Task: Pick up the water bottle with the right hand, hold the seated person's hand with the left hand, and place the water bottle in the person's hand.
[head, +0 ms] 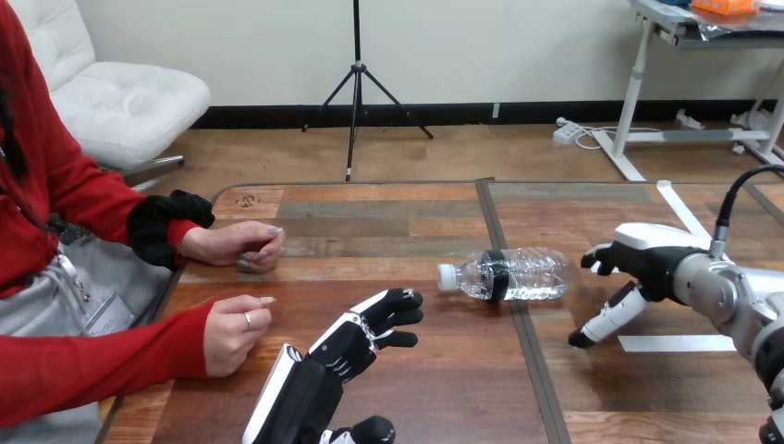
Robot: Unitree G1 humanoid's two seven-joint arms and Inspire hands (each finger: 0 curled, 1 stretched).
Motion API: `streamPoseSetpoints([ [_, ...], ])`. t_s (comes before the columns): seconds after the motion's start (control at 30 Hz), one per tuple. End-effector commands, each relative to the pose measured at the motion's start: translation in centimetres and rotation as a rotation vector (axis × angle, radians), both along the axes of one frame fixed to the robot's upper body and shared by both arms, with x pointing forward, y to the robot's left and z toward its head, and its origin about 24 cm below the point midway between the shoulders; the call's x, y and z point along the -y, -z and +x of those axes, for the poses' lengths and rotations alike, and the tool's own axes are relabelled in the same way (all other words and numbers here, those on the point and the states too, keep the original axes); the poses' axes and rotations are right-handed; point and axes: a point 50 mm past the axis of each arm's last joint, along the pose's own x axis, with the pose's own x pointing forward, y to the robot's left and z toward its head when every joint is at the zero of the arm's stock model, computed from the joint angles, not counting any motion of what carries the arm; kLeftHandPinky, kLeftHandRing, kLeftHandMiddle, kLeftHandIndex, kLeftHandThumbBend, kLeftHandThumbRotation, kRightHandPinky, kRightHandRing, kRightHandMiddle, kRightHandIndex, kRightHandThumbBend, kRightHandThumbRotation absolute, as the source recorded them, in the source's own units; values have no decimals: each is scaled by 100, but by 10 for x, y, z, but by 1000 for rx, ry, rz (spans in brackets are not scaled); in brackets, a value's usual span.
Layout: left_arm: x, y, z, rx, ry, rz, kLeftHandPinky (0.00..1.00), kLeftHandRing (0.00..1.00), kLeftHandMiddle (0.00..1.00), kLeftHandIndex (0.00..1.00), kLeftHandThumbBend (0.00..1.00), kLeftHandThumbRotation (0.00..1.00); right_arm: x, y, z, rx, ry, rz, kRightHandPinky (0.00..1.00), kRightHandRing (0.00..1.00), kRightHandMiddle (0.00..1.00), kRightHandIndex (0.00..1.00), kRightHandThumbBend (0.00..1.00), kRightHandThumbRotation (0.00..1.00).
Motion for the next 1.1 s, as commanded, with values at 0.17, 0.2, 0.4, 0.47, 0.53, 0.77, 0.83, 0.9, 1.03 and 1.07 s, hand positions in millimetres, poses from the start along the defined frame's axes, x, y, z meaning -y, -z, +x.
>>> streamPoseSetpoints([
  [0.17, 16, -9, 5, 50, -9, -41, 72, 81, 84, 81, 100, 75, -24, -36, 25, 104, -82, -23, 87, 91, 89, 92, 100, 43],
  [0.2, 16, -9, 5, 47, -10, -42, 72, 81, 84, 81, 100, 74, -24, -36, 26, 103, -86, -26, 87, 91, 90, 92, 100, 44],
  [0.4, 18, -9, 4, 43, -16, -45, 72, 80, 84, 81, 100, 74, -29, -38, 27, 102, -97, -33, 88, 91, 90, 93, 100, 47],
  [0.47, 19, -8, 3, 43, -19, -47, 72, 80, 84, 81, 100, 74, -30, -38, 28, 104, -103, -34, 88, 91, 90, 93, 100, 47],
  [0.53, 19, -8, 3, 43, -22, -48, 71, 80, 84, 81, 100, 75, -31, -38, 28, 107, -108, -36, 88, 91, 89, 93, 100, 48],
  [0.77, 20, -8, 2, 49, -22, -36, 71, 81, 85, 82, 100, 76, -37, -38, 30, 106, -130, -59, 86, 91, 89, 93, 100, 48],
  [0.83, 20, -8, 2, 48, -23, -34, 71, 81, 85, 82, 99, 77, -38, -38, 30, 104, -132, -66, 86, 91, 90, 94, 100, 49],
  [0.9, 19, -8, 1, 54, -28, -23, 71, 81, 85, 82, 99, 77, -39, -39, 31, 107, -132, -66, 87, 92, 90, 94, 100, 49],
  [1.03, 17, -8, 0, 67, -41, -7, 71, 81, 85, 83, 99, 79, -41, -40, 32, 119, -130, -57, 89, 92, 90, 94, 100, 49],
  [1.07, 17, -8, 0, 64, -43, -7, 70, 81, 85, 83, 99, 79, -41, -41, 32, 125, -129, -54, 90, 92, 90, 94, 100, 49],
])
